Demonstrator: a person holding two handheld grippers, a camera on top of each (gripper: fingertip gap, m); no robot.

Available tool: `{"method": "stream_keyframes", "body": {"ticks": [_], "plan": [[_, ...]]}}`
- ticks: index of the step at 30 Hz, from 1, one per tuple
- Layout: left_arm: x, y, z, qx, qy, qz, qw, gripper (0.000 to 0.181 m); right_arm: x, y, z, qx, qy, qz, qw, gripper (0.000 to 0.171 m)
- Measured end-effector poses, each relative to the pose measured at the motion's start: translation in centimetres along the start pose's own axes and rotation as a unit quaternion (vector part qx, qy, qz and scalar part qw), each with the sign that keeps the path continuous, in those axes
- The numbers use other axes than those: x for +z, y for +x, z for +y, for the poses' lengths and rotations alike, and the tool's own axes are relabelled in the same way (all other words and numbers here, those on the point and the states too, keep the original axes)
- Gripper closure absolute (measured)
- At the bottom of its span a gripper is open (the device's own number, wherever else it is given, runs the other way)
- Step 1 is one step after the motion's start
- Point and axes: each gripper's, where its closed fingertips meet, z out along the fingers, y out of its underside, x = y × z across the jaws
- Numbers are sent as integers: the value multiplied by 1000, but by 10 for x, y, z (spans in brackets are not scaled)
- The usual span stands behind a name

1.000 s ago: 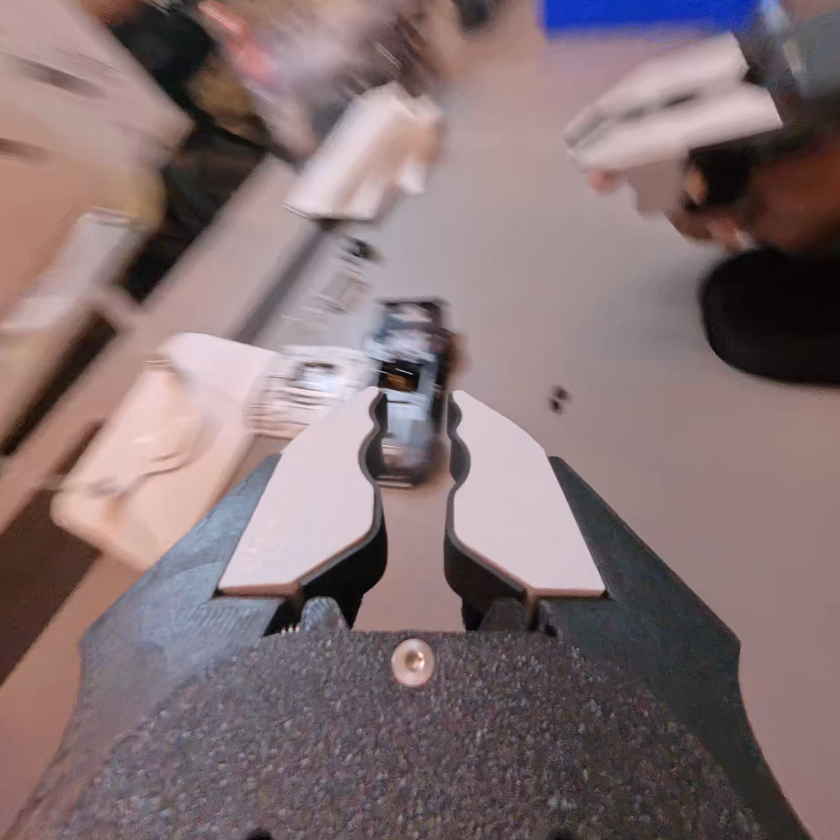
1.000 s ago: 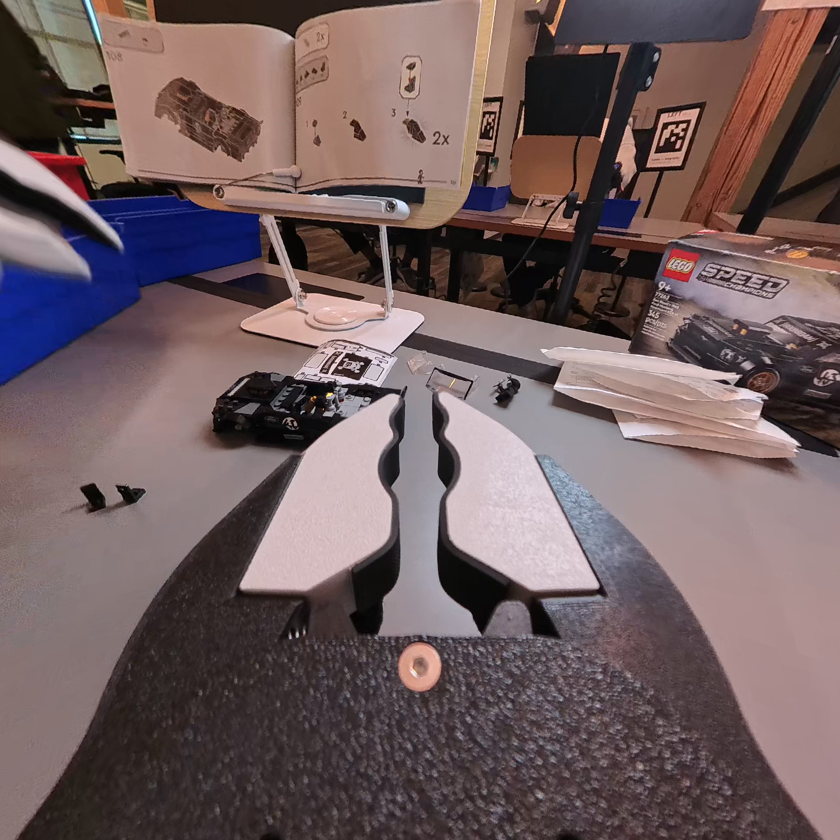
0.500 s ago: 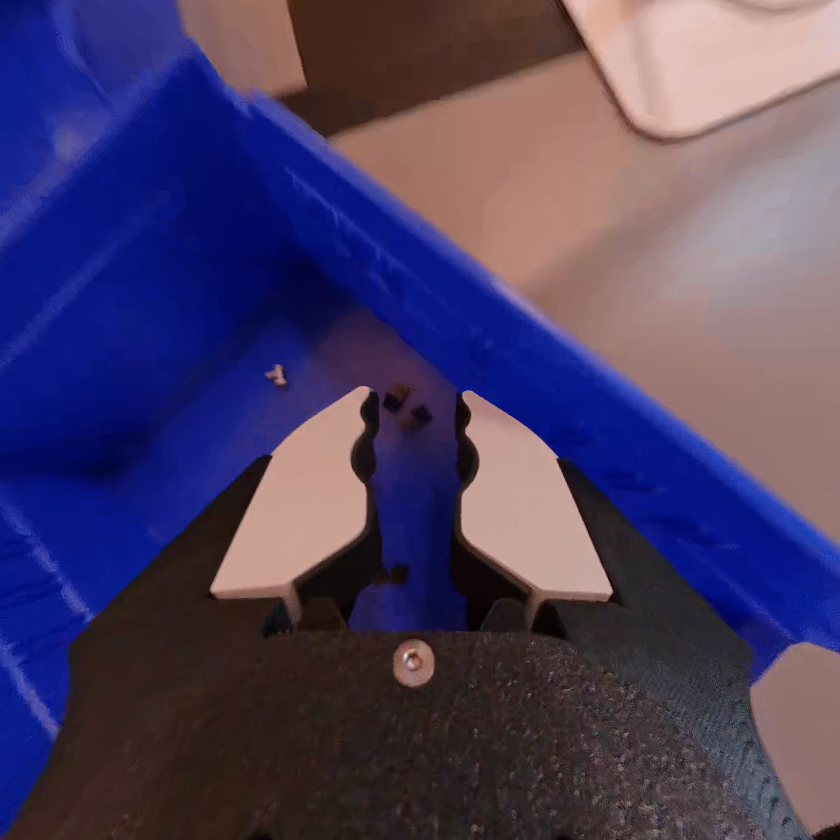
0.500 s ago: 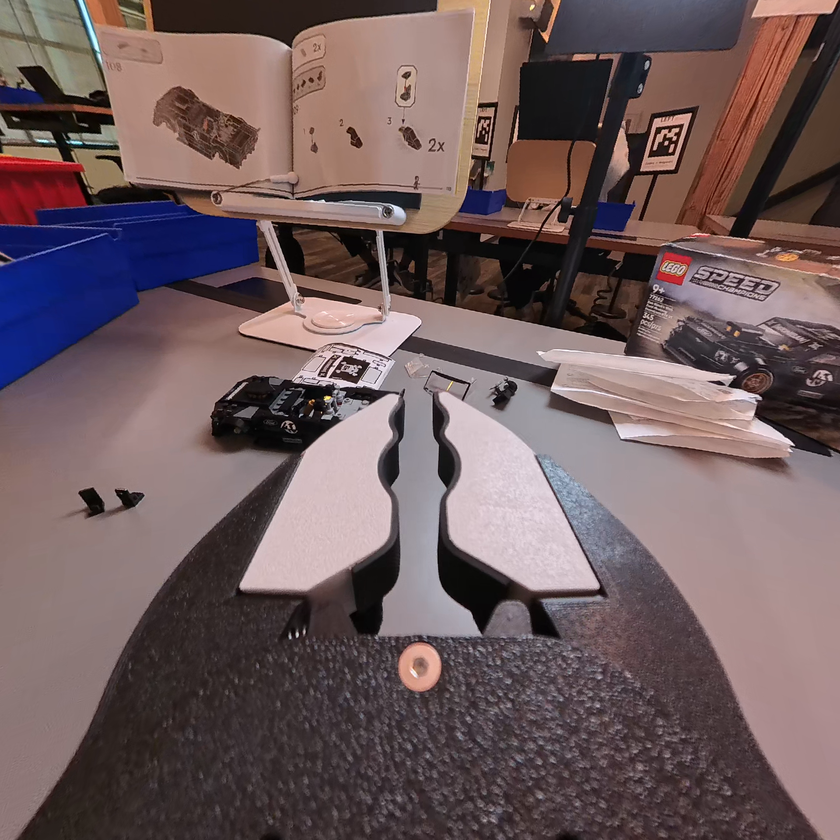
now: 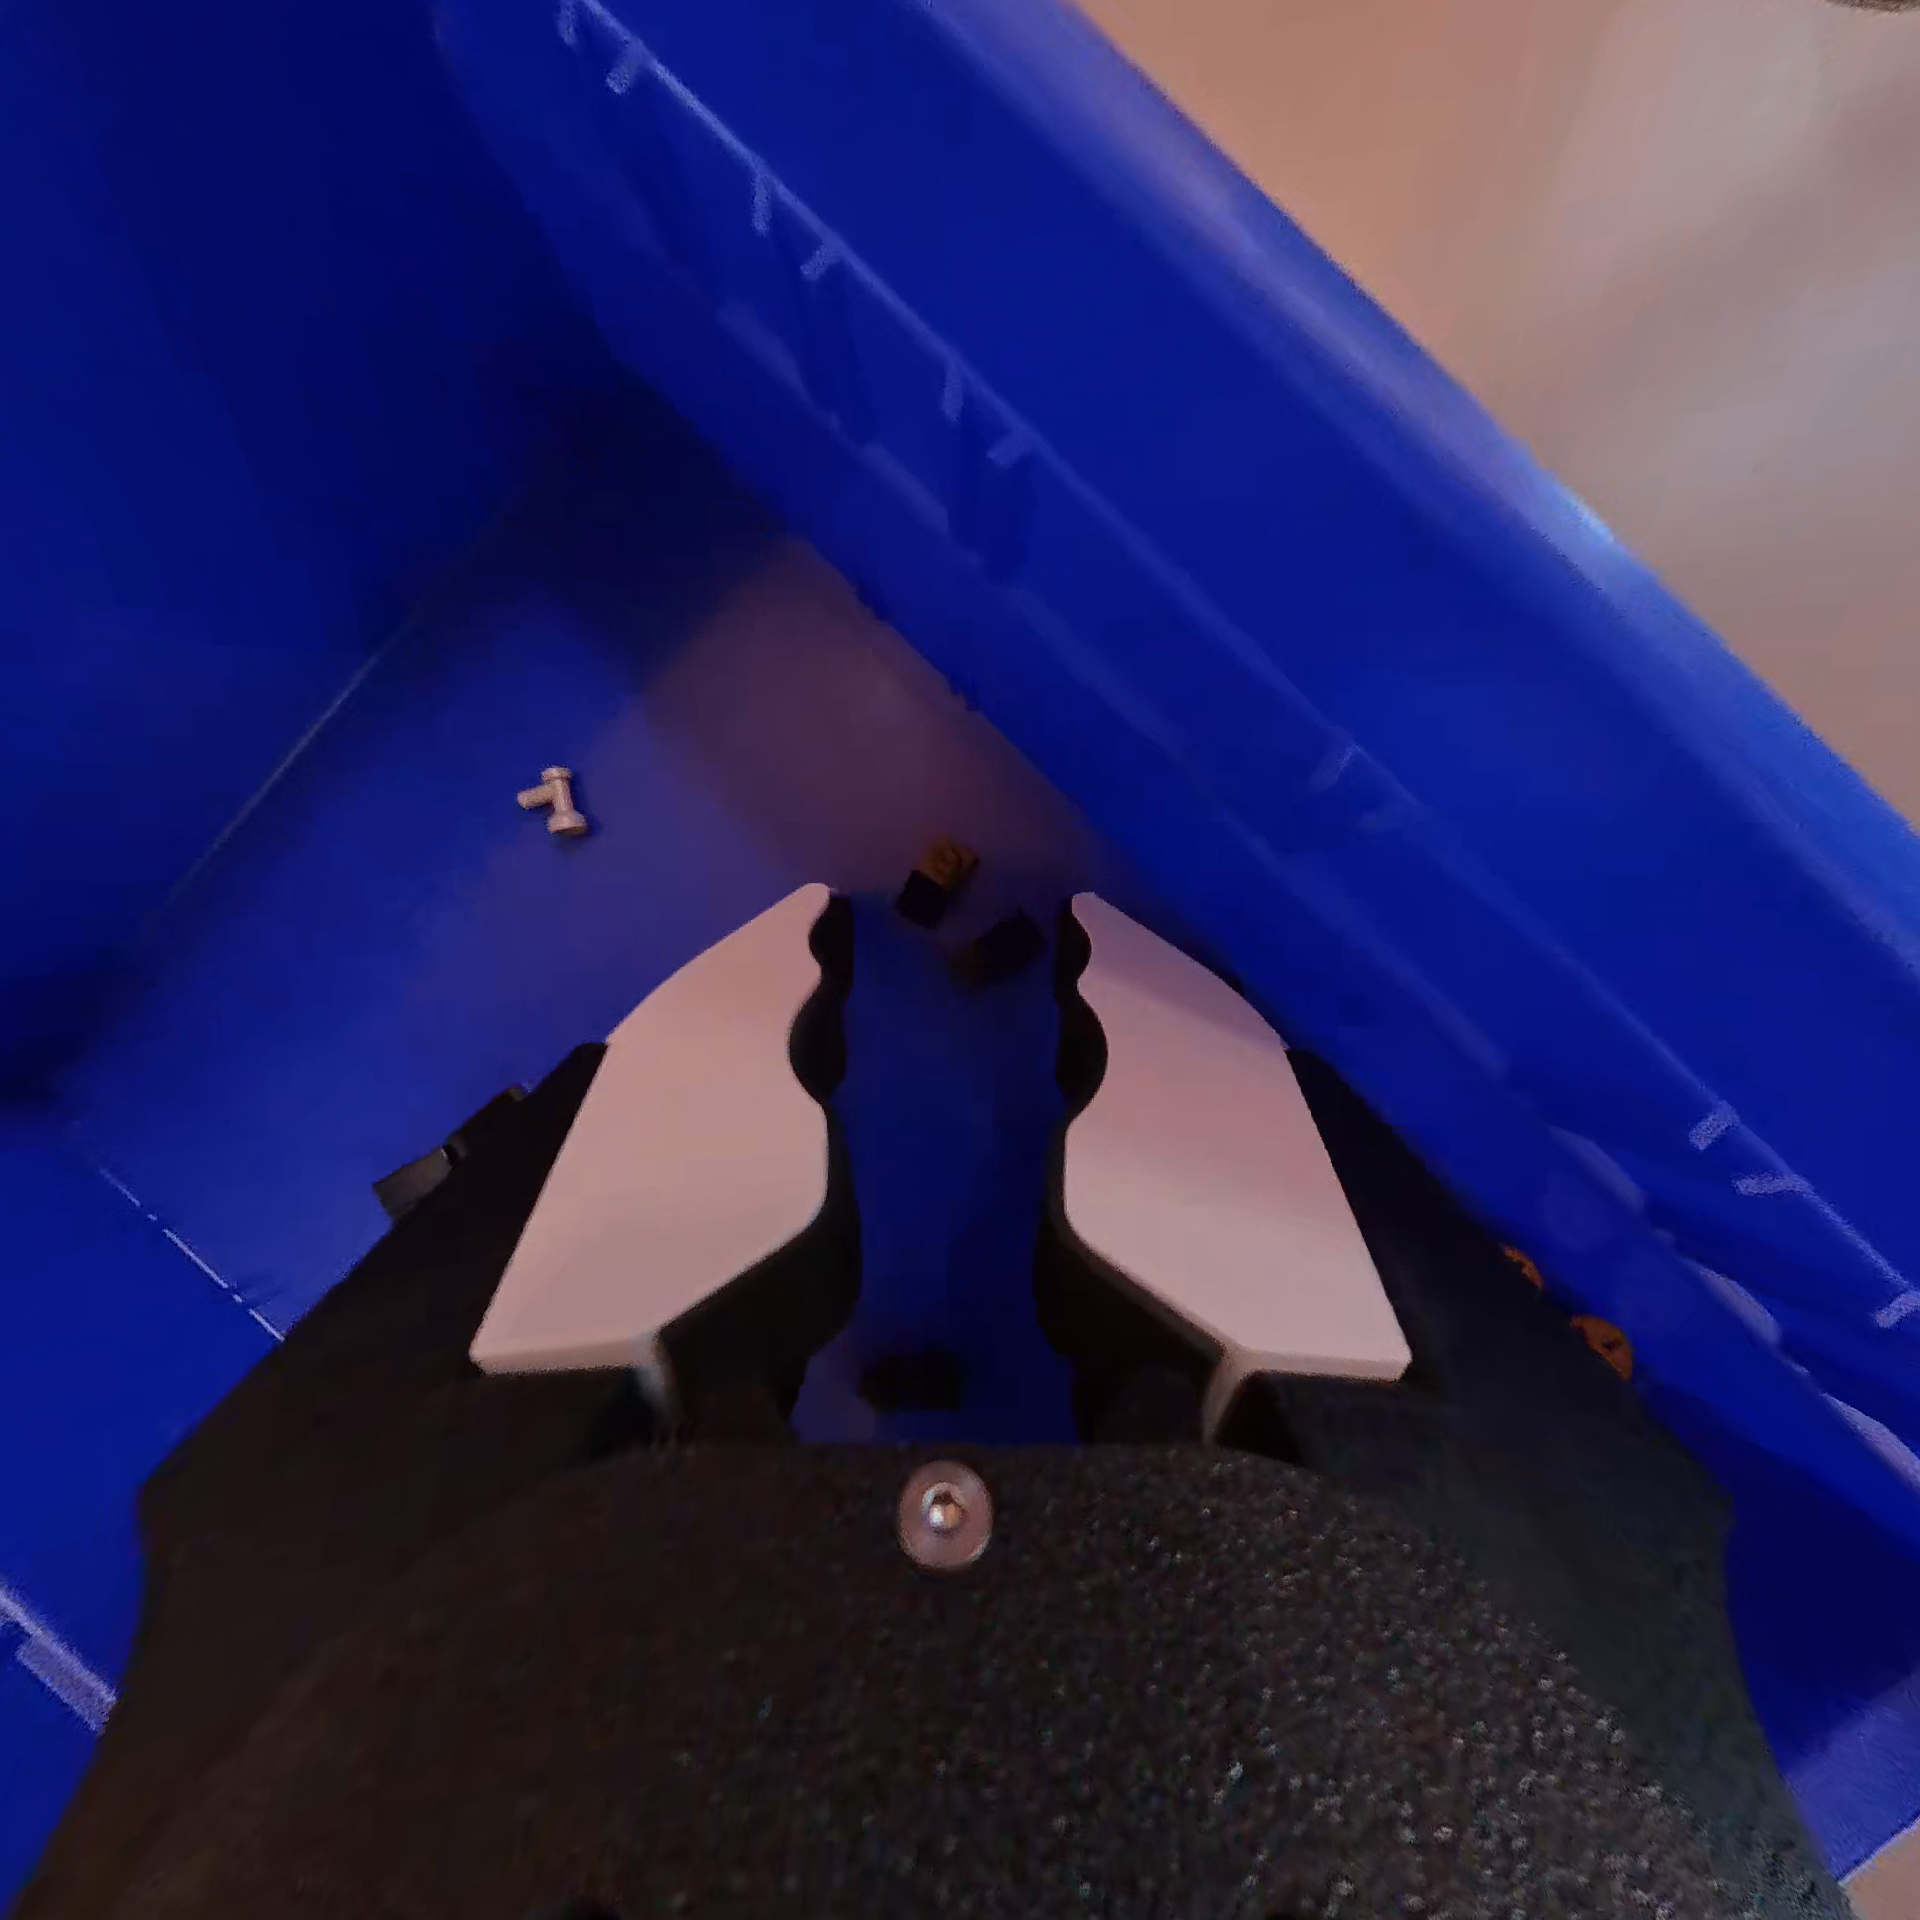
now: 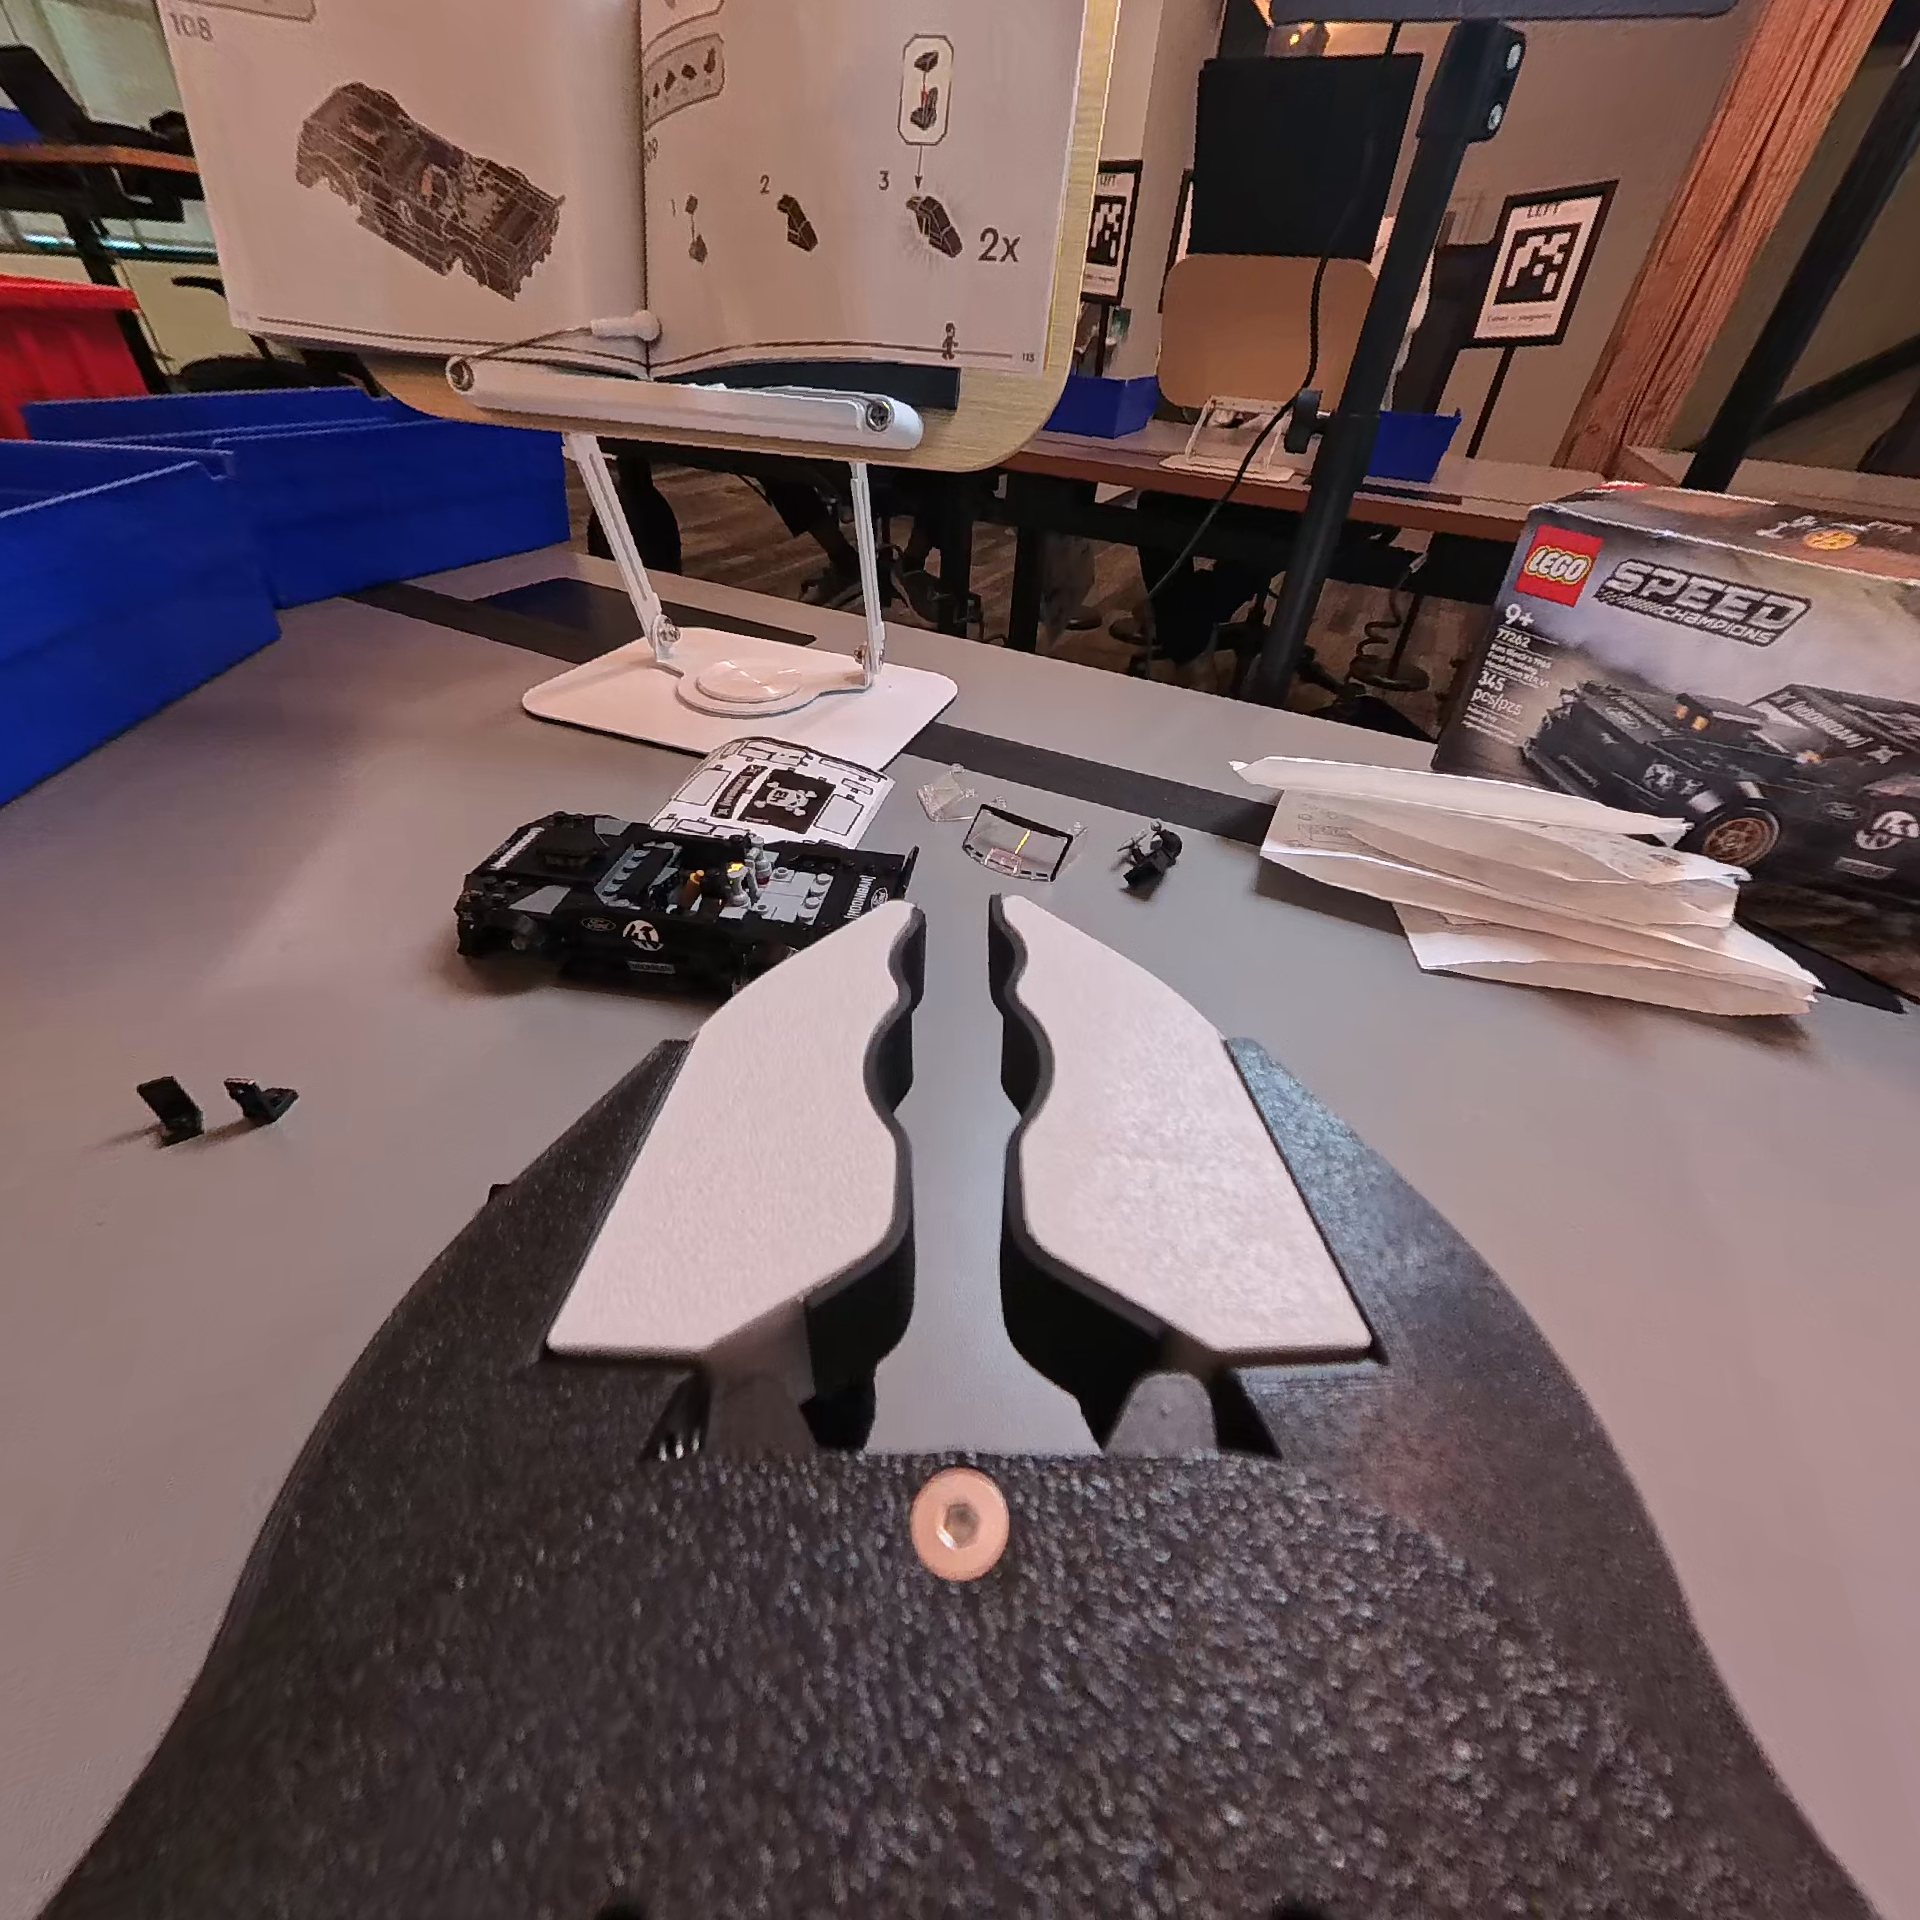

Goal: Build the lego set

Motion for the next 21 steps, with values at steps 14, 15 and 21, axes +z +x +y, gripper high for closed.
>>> {"method": "stream_keyframes", "body": {"ticks": [14,15,21], "plan": [[1,13,2,84,-8,85,993,132,2,-4,4,0,-9,-12,1000,160],[0,14,3,100,-12,93,990,129,2,-4,4,0,-10,-13,1000,160],[-3,13,10,200,-37,138,969,129,4,-6,9,-2,-19,-17,1000,160]]}}
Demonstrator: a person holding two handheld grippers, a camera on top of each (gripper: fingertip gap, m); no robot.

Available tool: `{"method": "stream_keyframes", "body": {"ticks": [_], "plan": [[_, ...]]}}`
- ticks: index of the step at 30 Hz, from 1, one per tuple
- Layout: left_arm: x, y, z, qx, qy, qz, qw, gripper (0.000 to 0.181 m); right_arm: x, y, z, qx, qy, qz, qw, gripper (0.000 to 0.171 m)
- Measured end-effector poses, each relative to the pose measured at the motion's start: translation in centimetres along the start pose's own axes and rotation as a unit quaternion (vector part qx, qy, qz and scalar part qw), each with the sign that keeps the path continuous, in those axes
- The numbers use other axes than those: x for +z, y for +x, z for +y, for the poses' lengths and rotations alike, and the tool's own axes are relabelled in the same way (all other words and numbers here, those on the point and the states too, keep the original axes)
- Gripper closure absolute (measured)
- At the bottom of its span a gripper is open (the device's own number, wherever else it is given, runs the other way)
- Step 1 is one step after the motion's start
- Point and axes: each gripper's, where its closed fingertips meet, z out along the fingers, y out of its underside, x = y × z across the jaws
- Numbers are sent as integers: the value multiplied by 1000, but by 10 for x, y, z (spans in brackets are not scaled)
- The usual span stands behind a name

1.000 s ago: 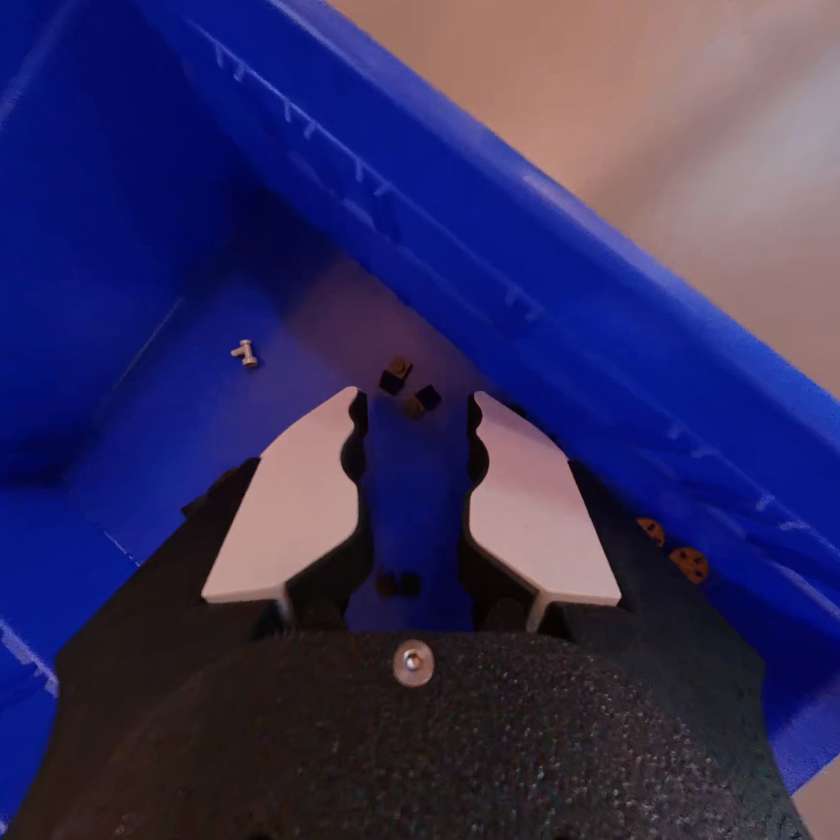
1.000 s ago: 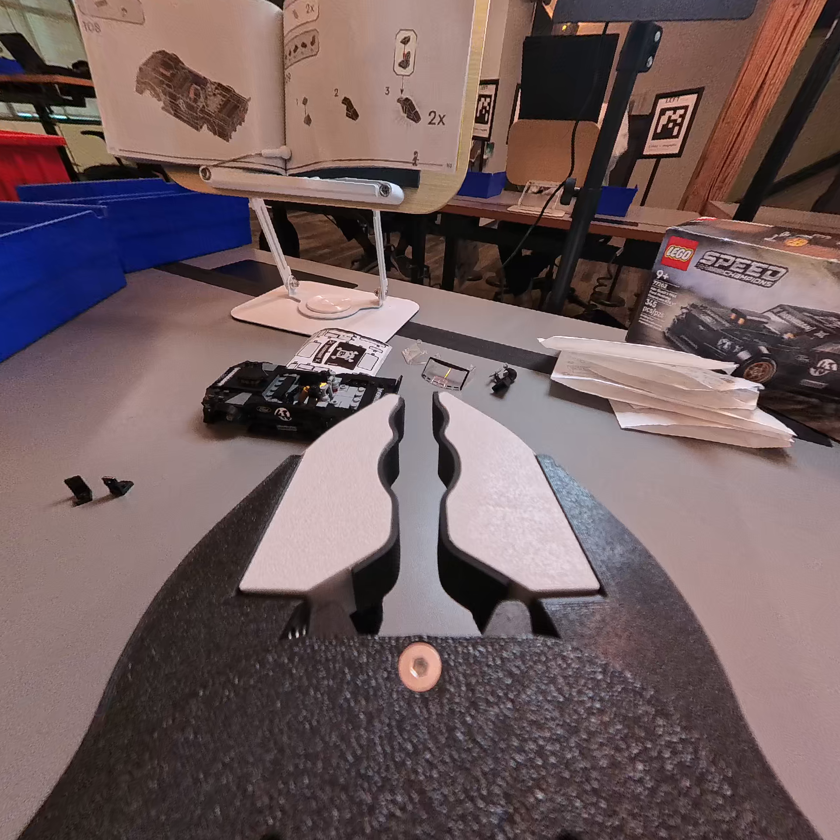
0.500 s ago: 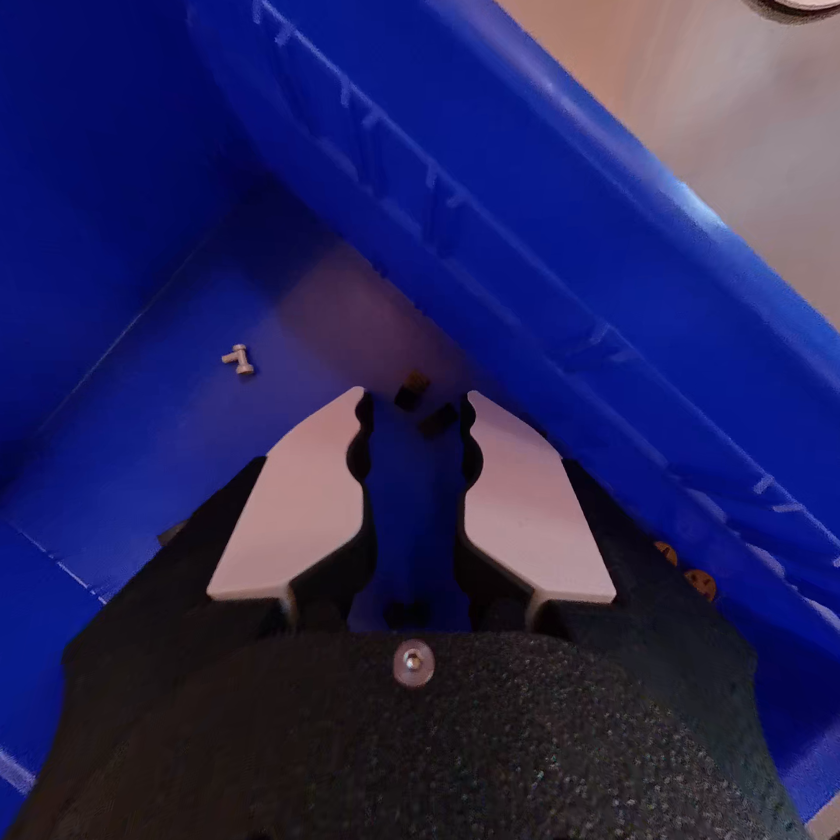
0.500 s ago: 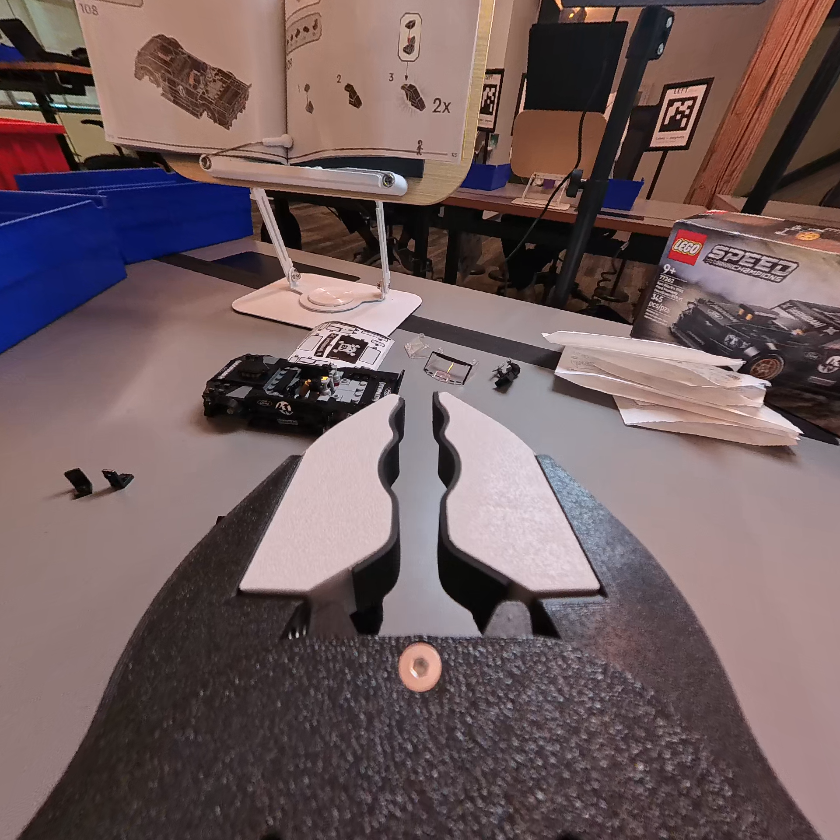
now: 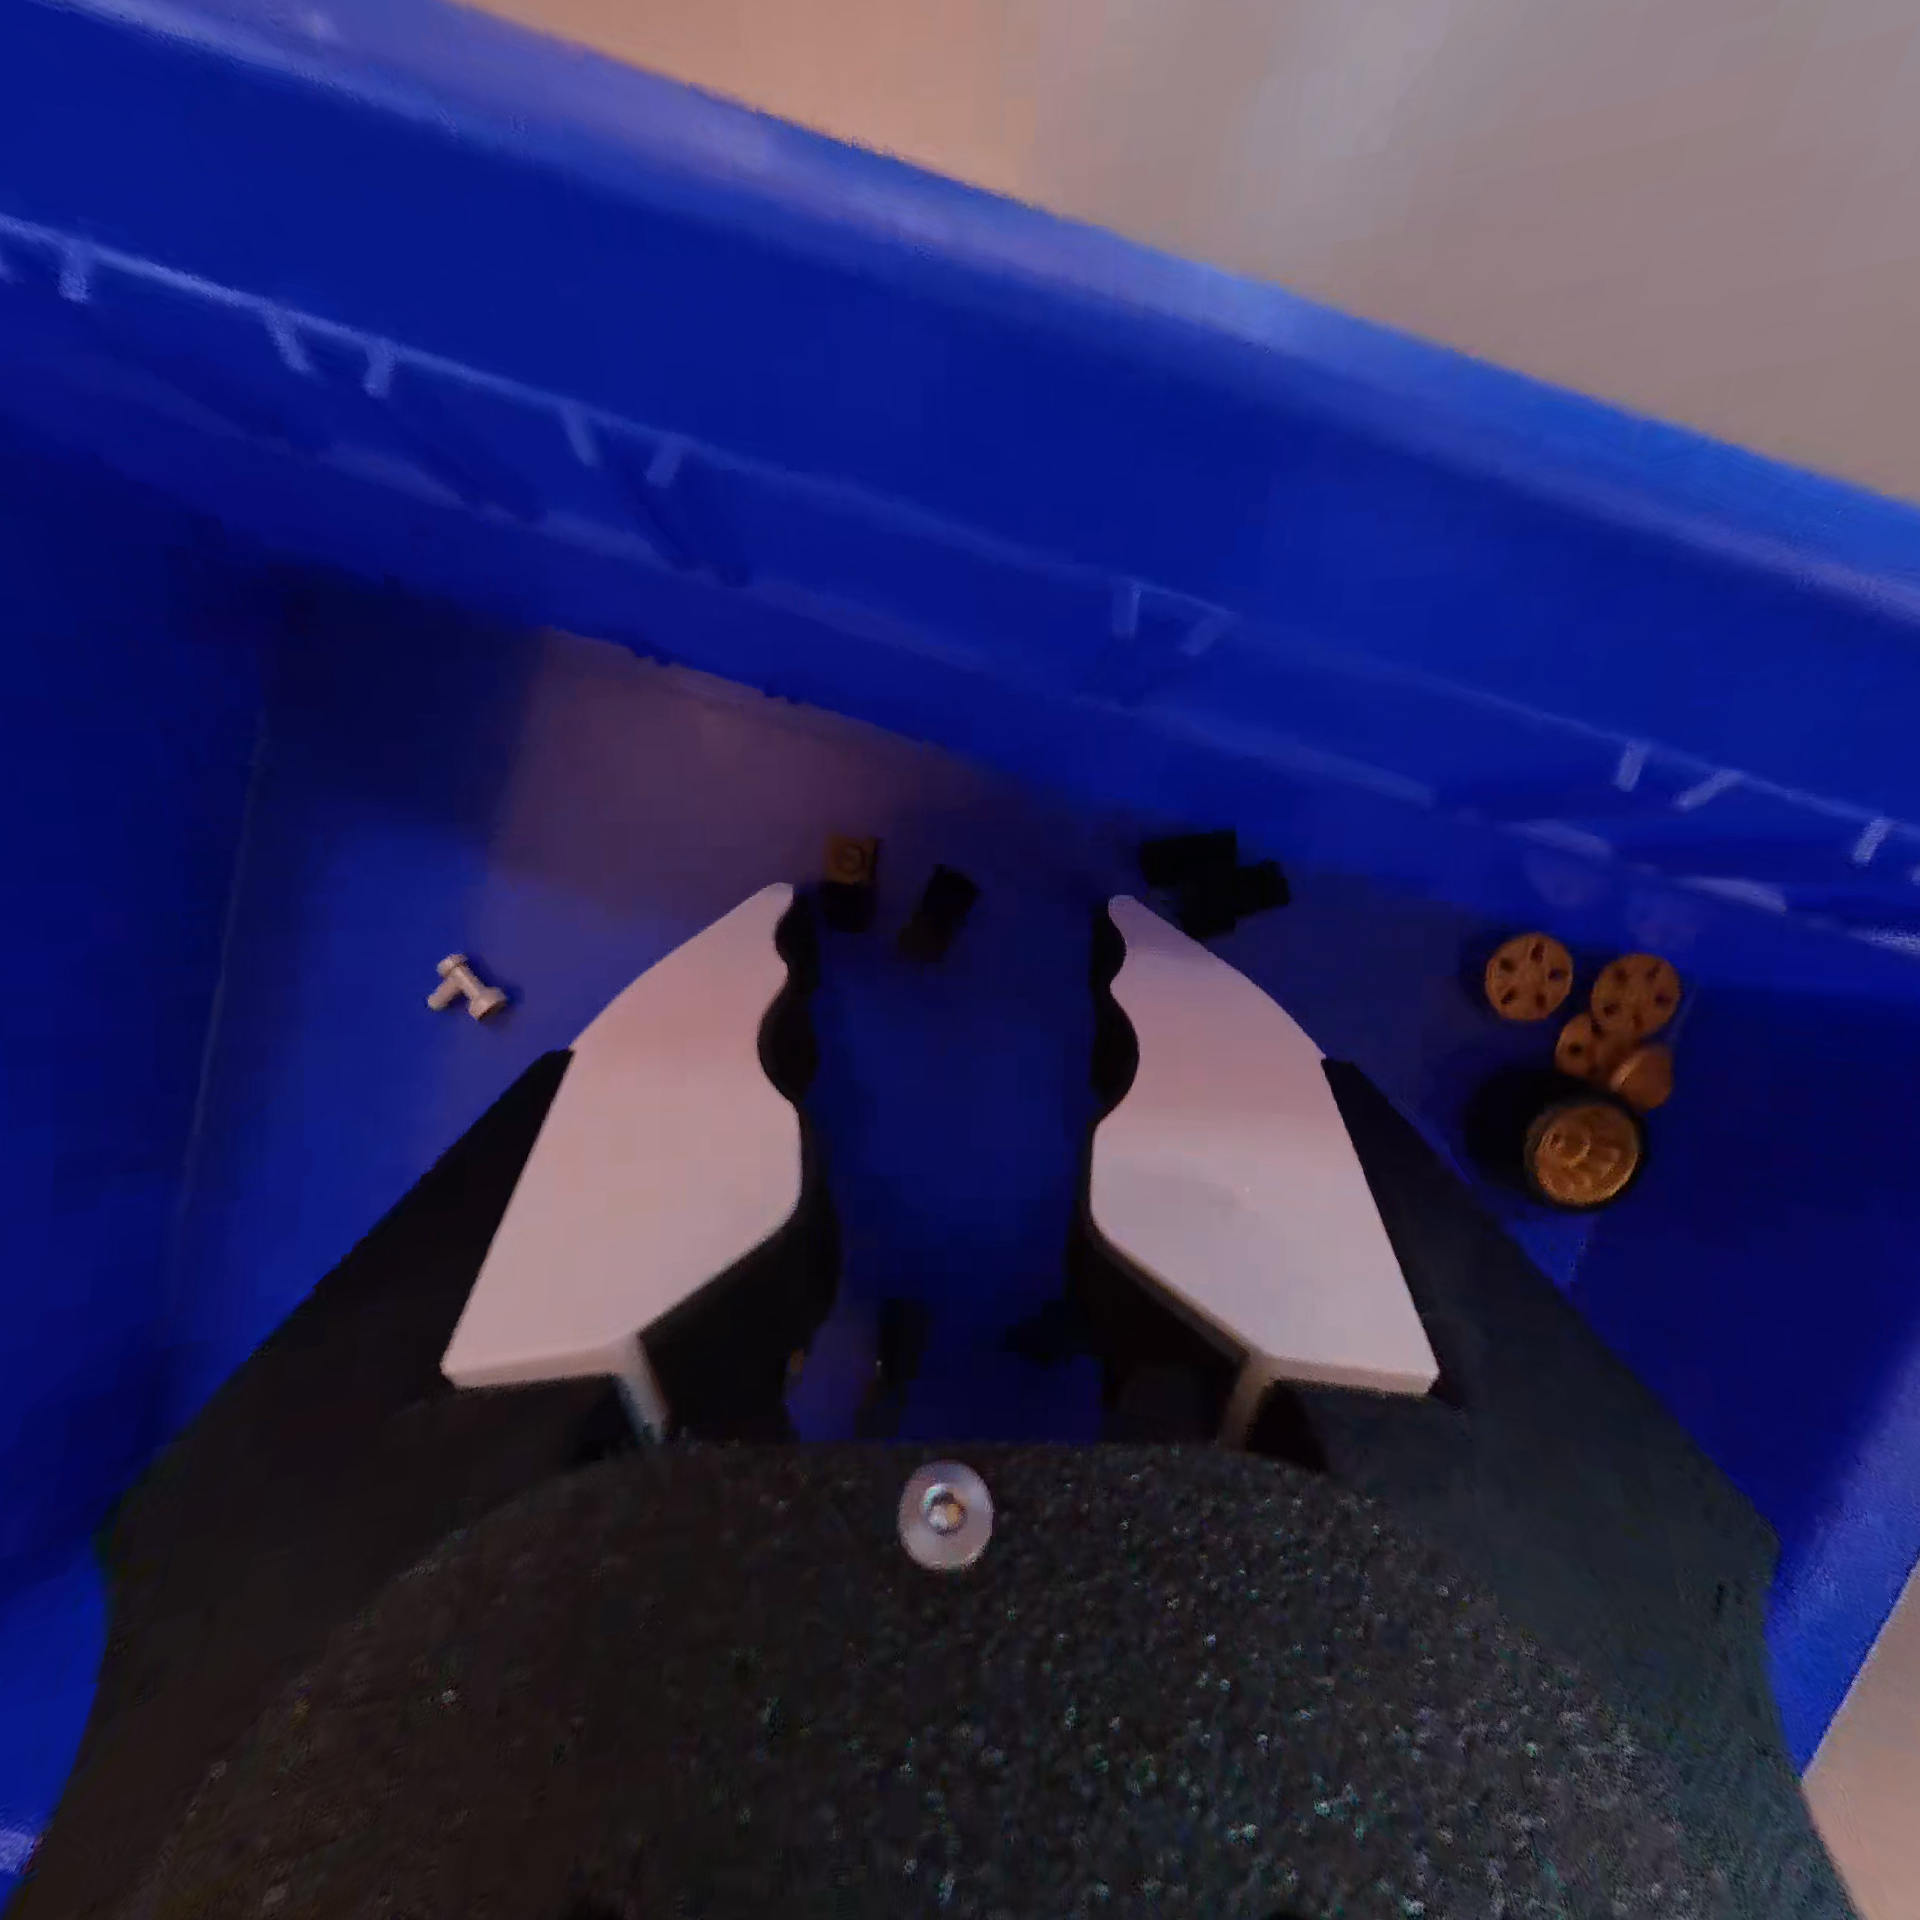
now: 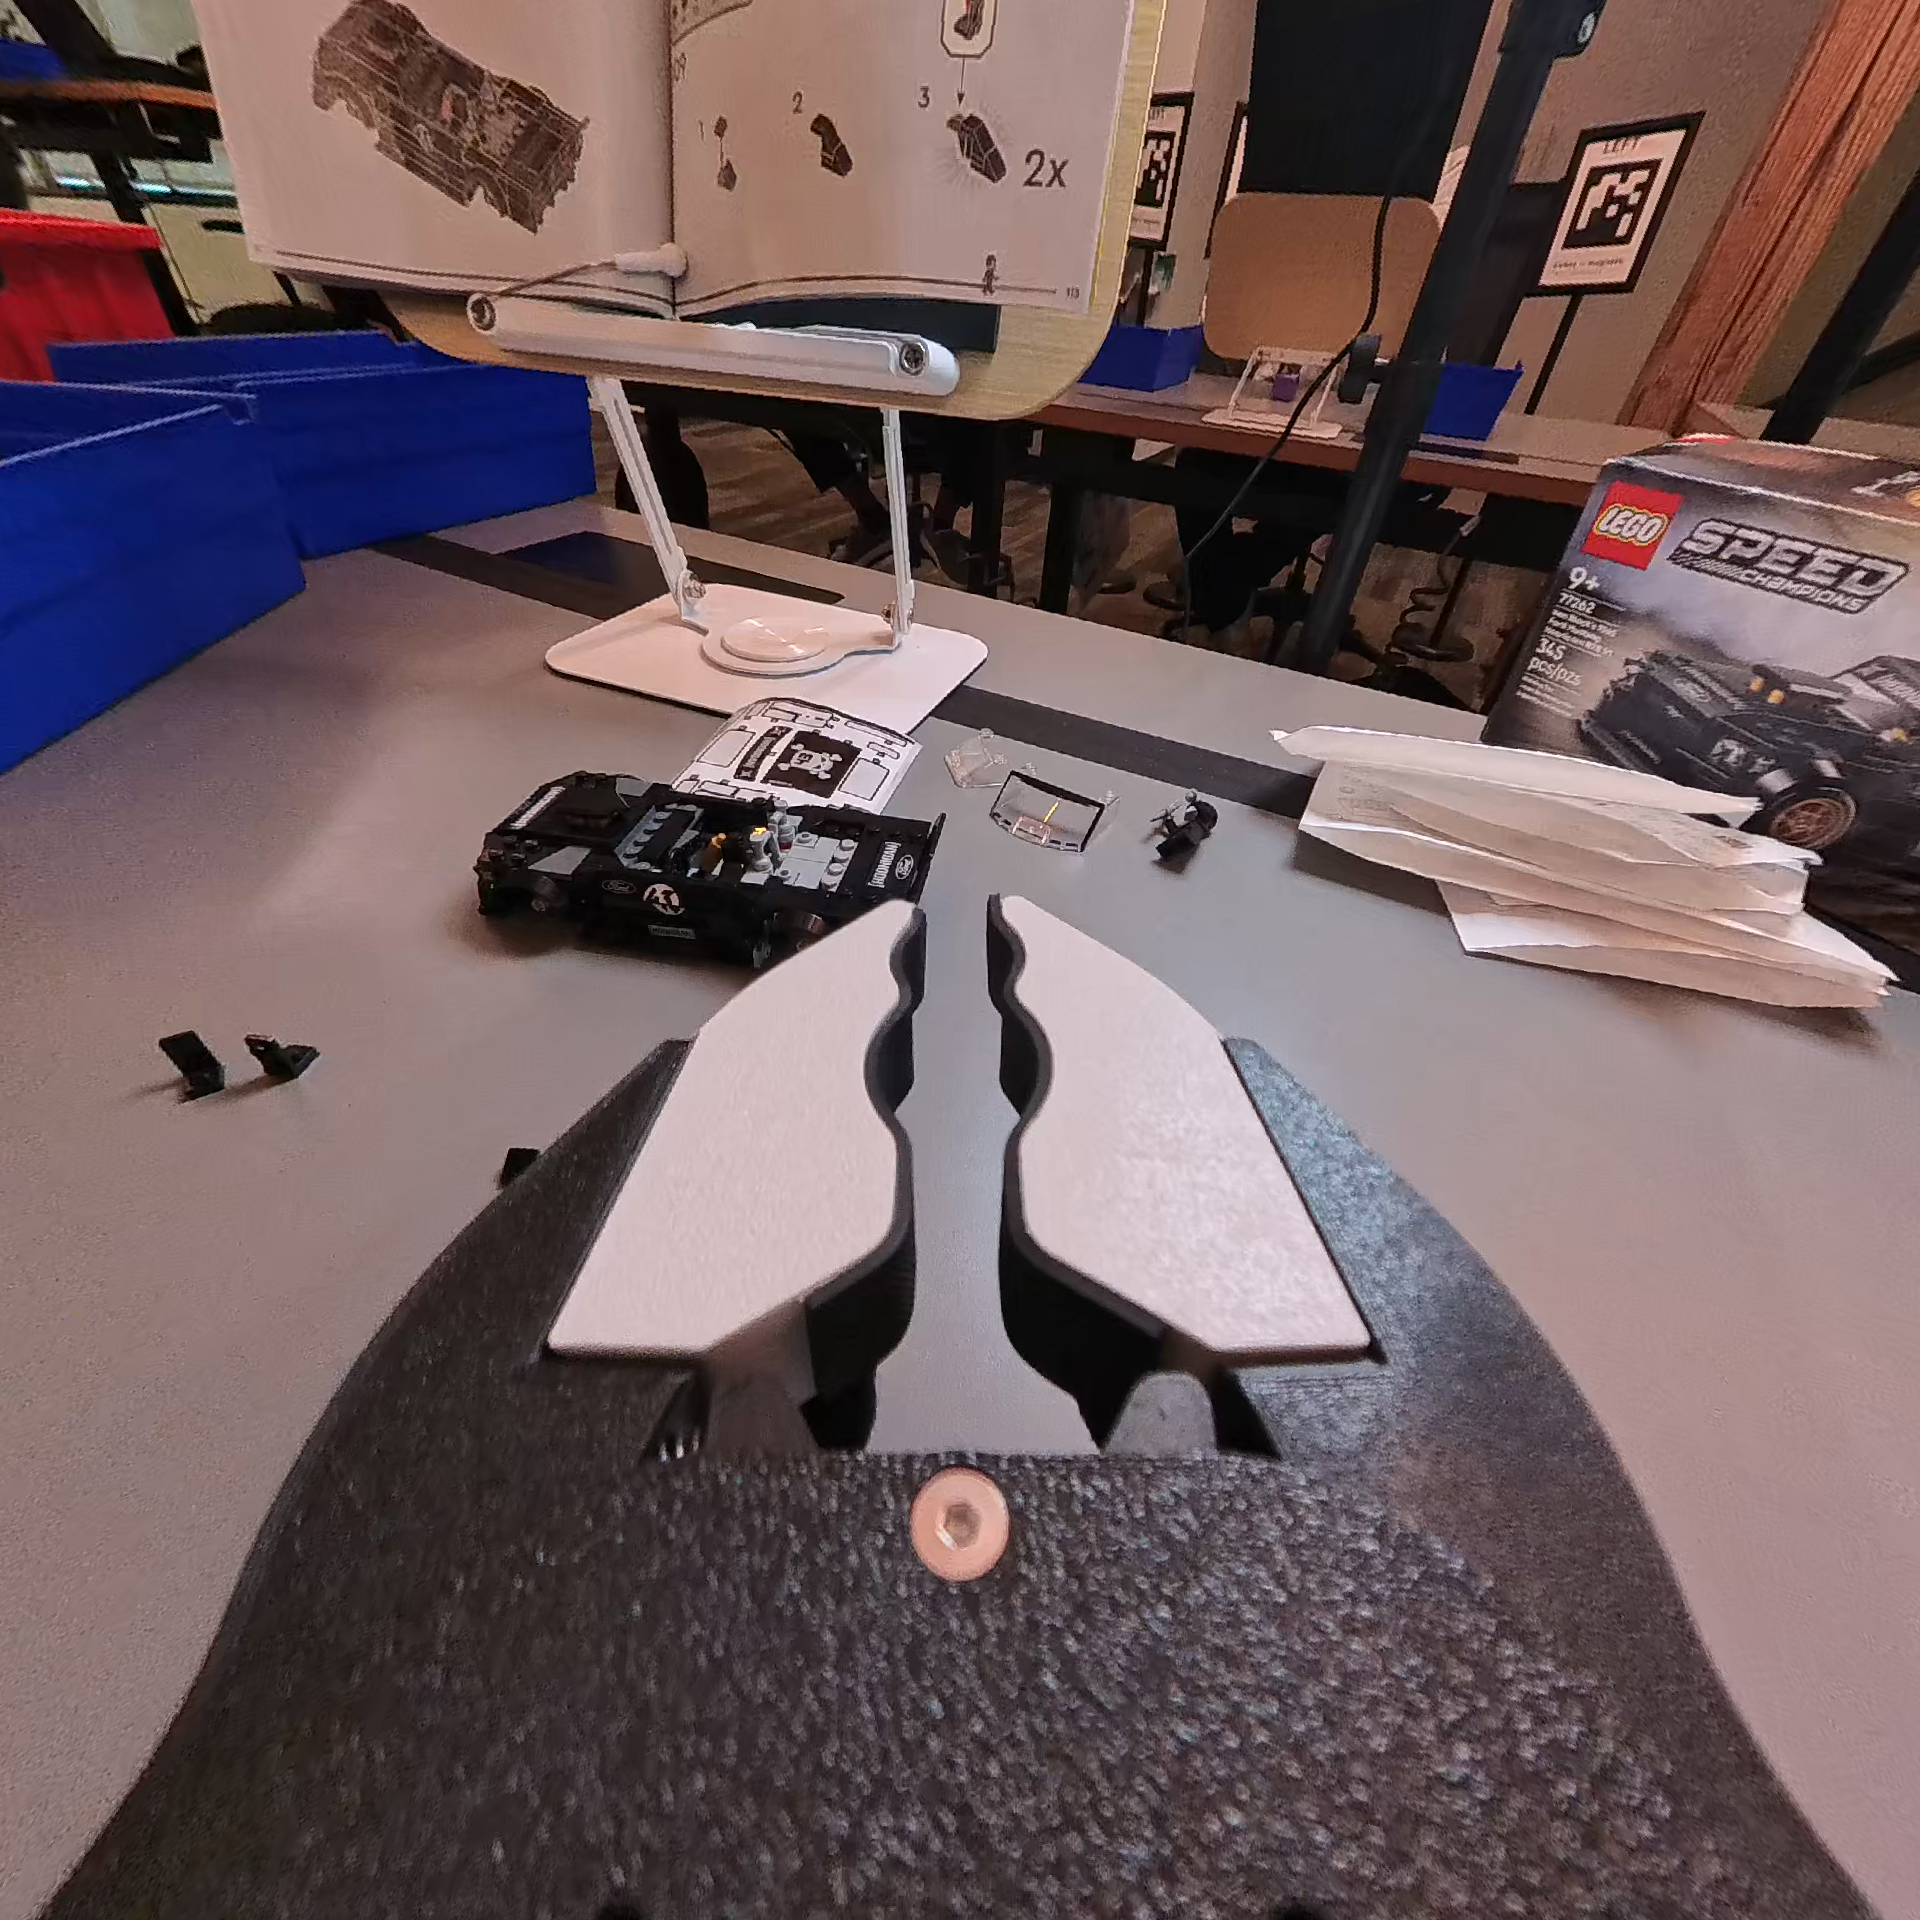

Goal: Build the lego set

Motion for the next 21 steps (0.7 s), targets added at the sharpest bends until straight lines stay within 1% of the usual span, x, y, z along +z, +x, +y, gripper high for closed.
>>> {"method": "stream_keyframes", "body": {"ticks": [5,9,11,16,21], "plan": [[-1,-8,0,25,0,17,1000,148,3,2,5,2,-10,2,1000,160],[0,-9,-2,36,11,25,999,156,5,2,10,2,-20,3,1000,160],[1,-5,-4,47,16,30,998,163,6,2,12,1,-24,3,1000,160],[1,-4,-6,60,20,17,998,163,7,1,14,-2,-29,1,1000,160],[-4,-9,-3,84,1,-21,996,163,6,1,13,-1,-27,3,1000,160]]}}
